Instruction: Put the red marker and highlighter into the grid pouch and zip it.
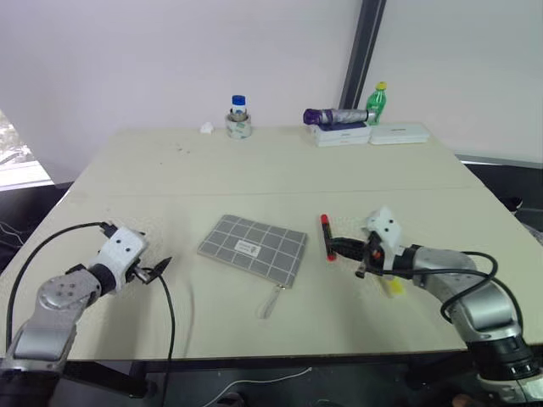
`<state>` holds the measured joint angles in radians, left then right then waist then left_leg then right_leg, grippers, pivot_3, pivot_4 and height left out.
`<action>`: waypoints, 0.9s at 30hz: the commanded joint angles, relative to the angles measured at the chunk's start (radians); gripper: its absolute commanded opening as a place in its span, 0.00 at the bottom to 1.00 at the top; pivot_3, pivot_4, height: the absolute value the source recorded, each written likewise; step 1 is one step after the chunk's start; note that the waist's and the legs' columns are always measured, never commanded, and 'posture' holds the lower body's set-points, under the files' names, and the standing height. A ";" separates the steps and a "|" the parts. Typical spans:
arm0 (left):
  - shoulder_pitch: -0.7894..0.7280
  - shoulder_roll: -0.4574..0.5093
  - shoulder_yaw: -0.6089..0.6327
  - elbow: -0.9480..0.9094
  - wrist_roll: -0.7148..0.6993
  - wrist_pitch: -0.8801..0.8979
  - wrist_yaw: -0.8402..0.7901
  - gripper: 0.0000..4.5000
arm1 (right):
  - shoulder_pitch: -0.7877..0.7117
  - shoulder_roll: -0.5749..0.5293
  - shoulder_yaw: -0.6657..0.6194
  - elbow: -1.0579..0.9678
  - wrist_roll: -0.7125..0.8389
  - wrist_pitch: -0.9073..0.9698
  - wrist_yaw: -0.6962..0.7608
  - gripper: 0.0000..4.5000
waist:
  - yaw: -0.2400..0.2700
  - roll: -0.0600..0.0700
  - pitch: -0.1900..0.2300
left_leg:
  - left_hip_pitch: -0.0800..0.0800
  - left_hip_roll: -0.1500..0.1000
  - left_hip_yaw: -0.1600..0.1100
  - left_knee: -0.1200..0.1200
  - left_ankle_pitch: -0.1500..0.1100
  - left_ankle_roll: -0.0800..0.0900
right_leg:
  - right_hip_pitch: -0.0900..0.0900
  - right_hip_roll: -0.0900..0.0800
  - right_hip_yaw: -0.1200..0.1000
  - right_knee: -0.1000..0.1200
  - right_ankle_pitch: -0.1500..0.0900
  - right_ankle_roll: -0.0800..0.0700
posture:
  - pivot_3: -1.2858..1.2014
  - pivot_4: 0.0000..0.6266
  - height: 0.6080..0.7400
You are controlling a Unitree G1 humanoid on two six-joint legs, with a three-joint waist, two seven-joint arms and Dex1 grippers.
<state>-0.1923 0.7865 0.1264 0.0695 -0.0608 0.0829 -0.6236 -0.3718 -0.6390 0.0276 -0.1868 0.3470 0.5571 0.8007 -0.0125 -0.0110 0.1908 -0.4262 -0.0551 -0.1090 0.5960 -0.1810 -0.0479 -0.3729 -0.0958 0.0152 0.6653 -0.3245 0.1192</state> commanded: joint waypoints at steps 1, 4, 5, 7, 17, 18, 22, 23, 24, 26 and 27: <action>-0.065 0.022 -0.057 0.086 0.085 -0.152 -0.013 1.00 | -0.027 -0.010 0.034 -0.040 -0.044 0.024 -0.028 0.01 | 0.001 0.000 0.000 | 0.000 0.000 0.000 0.000 0.000 0.000 | 0.000 0.000 0.000 0.000 0.000 0.000 | 0.52 0.24 1.00; -0.126 0.021 -0.114 0.180 0.138 -0.248 -0.027 1.00 | -0.035 -0.009 0.069 -0.027 -0.079 0.057 -0.051 0.01 | 0.000 0.000 0.000 | 0.000 0.000 0.000 0.000 0.000 0.000 | 0.000 0.000 0.000 0.000 0.000 0.000 | 0.52 0.24 1.00; -0.147 0.019 -0.132 0.210 0.152 -0.278 -0.032 1.00 | -0.040 -0.004 0.078 -0.023 -0.090 0.067 -0.062 0.01 | 0.000 0.000 0.000 | 0.000 0.000 0.000 0.000 0.000 0.000 | 0.000 0.000 0.000 0.000 0.000 0.000 | 0.52 0.24 1.00; -0.186 0.013 -0.159 0.266 0.175 -0.330 -0.038 1.00 | -0.049 0.012 0.097 -0.016 -0.111 0.086 -0.090 0.01 | -0.002 0.000 0.000 | 0.000 0.000 0.000 0.000 0.000 0.000 | 0.000 0.000 0.000 0.001 0.000 0.000 | 0.52 0.24 1.00; -0.329 -0.011 -0.254 0.482 0.234 -0.513 -0.098 1.00 | -0.125 0.118 0.187 0.027 -0.203 0.156 -0.191 0.01 | -0.005 0.000 0.000 | 0.000 -0.001 0.000 0.000 0.000 0.000 | -0.001 0.002 0.000 0.003 0.000 0.001 | 0.52 0.24 1.00; -0.336 -0.012 -0.255 0.493 0.234 -0.520 -0.103 1.00 | -0.133 0.127 0.192 0.032 -0.207 0.161 -0.194 0.01 | -0.005 0.000 0.000 | 0.000 -0.001 0.000 0.000 0.000 0.000 | 0.000 0.002 -0.001 0.003 0.001 0.001 | 0.52 0.24 1.00; -0.352 -0.021 -0.259 0.510 0.232 -0.531 -0.122 1.00 | -0.193 0.178 0.233 0.105 -0.255 0.173 -0.231 0.01 | -0.005 0.000 0.000 | 0.000 -0.001 0.000 0.001 0.000 0.000 | -0.001 0.002 -0.001 0.004 0.001 0.001 | 0.52 0.24 1.00; -0.352 -0.023 -0.259 0.508 0.229 -0.531 -0.127 1.00 | -0.203 0.183 0.241 0.122 -0.265 0.168 -0.235 0.01 | -0.005 0.000 0.000 | 0.000 -0.001 -0.001 0.001 0.000 0.000 | -0.001 0.003 -0.001 0.004 0.001 0.001 | 0.52 0.24 1.00; -0.351 -0.025 -0.258 0.505 0.226 -0.530 -0.131 1.00 | -0.211 0.187 0.248 0.139 -0.276 0.159 -0.236 0.01 | -0.005 0.000 0.000 | 0.000 -0.002 -0.001 0.001 0.000 0.000 | -0.001 0.003 -0.001 0.004 0.001 0.001 | 0.52 0.24 1.00; -0.344 -0.030 -0.255 0.490 0.214 -0.522 -0.144 1.00 | -0.230 0.202 0.257 0.181 -0.291 0.136 -0.238 0.01 | -0.004 0.000 0.000 | 0.000 -0.001 -0.001 0.001 0.001 0.000 | -0.001 0.003 -0.001 0.004 0.001 0.001 | 0.52 0.24 1.00; -0.338 -0.032 -0.253 0.480 0.208 -0.517 -0.151 1.00 | -0.241 0.209 0.260 0.202 -0.297 0.124 -0.237 0.01 | -0.005 0.000 0.000 | 0.000 -0.002 -0.001 0.001 0.001 0.000 | 0.000 0.003 -0.001 0.004 0.001 0.001 | 0.52 0.24 1.00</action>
<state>-0.5423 0.7632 -0.1140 0.5723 0.1595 -0.4387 -0.7528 -0.5846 -0.4407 0.2885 0.0128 0.0629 0.7085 0.5676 -0.0175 -0.0111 0.1907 -0.4260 -0.0567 -0.1097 0.5973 -0.1805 -0.0478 -0.3734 -0.0930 0.0147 0.6697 -0.3240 0.1204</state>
